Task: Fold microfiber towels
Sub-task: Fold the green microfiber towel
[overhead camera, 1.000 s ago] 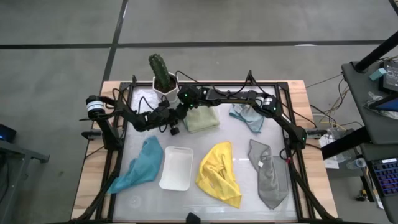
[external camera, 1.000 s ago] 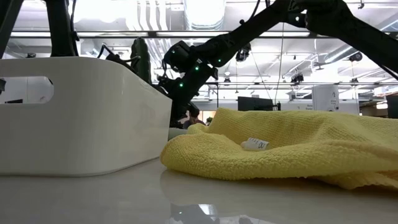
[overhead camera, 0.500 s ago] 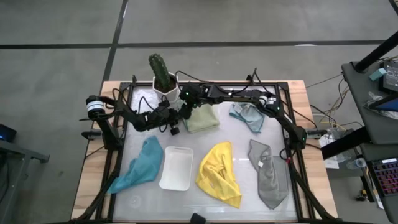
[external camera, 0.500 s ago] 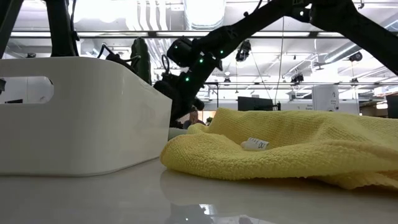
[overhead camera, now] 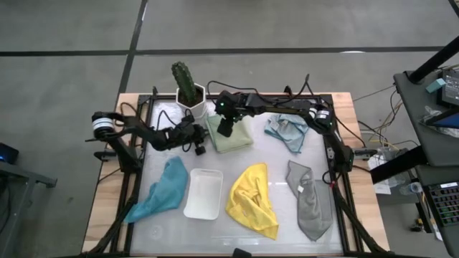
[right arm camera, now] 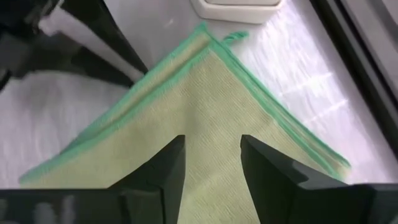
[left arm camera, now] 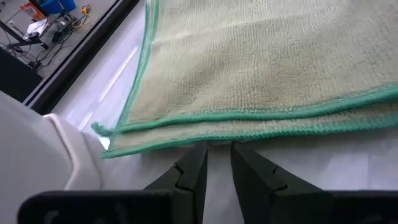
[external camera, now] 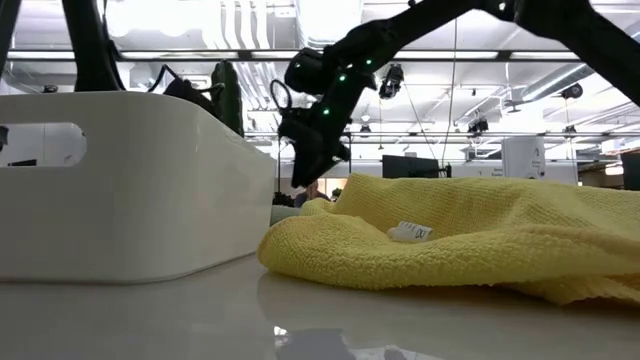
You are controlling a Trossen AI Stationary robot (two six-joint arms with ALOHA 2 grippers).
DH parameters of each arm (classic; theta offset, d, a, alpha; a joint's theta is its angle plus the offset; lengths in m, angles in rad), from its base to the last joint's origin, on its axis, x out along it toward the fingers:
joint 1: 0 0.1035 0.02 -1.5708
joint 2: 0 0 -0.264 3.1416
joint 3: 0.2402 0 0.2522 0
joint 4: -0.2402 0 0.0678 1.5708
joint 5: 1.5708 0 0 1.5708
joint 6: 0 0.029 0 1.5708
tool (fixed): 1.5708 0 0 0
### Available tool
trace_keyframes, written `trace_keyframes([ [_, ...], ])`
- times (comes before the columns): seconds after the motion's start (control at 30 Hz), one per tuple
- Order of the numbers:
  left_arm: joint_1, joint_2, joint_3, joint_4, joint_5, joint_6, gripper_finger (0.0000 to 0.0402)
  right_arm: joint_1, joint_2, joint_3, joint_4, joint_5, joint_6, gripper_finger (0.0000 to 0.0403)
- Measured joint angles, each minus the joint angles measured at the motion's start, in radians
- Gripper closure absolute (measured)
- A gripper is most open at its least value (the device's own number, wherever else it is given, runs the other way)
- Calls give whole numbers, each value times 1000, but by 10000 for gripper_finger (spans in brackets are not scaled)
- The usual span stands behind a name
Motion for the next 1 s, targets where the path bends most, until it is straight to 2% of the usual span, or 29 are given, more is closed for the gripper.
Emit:
trace_keyframes([
  [0.3,-1,-171,-2,-135,0,6,343,2,-185,-262,27,-30,-218,254],
  [0.47,-2,-238,-1,-143,0,6,343,2,-269,-435,90,-207,-230,250],
  [0.57,-4,-262,-2,-141,0,1,343,12,-282,-501,122,-247,-228,235],
  [0.83,-20,-293,4,-140,0,0,343,79,-280,-602,230,-243,-323,198],
  [1.0,-35,-297,8,-141,1,-1,343,111,-280,-644,360,-121,-386,198],
])
